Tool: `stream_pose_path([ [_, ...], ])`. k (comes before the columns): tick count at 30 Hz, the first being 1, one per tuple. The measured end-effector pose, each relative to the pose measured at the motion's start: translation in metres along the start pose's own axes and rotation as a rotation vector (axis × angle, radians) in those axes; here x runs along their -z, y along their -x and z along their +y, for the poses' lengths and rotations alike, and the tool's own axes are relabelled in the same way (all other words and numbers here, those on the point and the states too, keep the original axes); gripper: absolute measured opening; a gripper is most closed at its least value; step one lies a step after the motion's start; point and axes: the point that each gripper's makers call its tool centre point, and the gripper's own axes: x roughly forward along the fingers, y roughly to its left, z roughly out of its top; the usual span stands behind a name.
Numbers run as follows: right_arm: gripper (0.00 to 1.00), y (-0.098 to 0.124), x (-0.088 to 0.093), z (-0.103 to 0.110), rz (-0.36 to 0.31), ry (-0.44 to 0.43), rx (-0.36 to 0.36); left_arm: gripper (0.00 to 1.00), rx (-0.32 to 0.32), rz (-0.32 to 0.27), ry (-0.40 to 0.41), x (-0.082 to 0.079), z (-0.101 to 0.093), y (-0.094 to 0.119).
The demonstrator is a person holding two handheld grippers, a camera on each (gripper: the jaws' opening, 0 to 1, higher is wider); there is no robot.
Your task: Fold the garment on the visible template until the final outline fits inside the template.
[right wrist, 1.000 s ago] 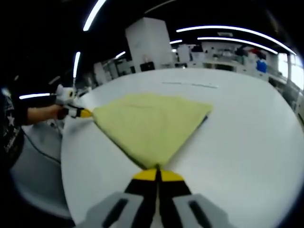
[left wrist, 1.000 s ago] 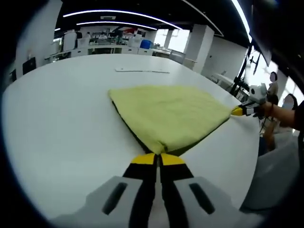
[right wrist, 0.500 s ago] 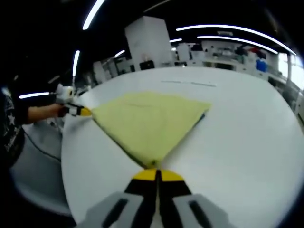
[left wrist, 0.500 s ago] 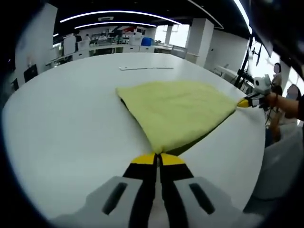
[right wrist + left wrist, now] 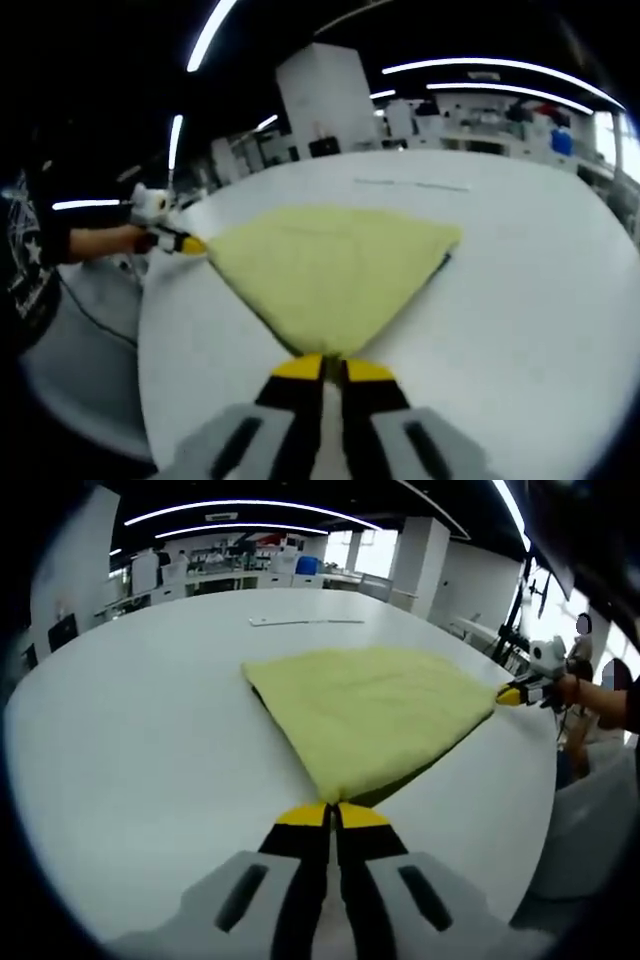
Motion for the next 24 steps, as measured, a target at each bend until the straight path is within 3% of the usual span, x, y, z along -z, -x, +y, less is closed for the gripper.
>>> stream_pose_path([
  [13,0.0,0.015,-0.009,0.001,0.023,0.079,-0.01,0.0,-0.006,0.028,-0.099,-0.003,-0.001,0.003],
  [17,0.0,0.016,-0.004,0.002,0.074,0.134,-0.001,0.0,0.001,0.048,-0.119,0.002,-0.006,0.002],
  [24,0.0,0.017,0.007,0.002,0.114,0.147,0.011,0.0,0.013,0.072,-0.131,0.01,-0.008,0.004],
])
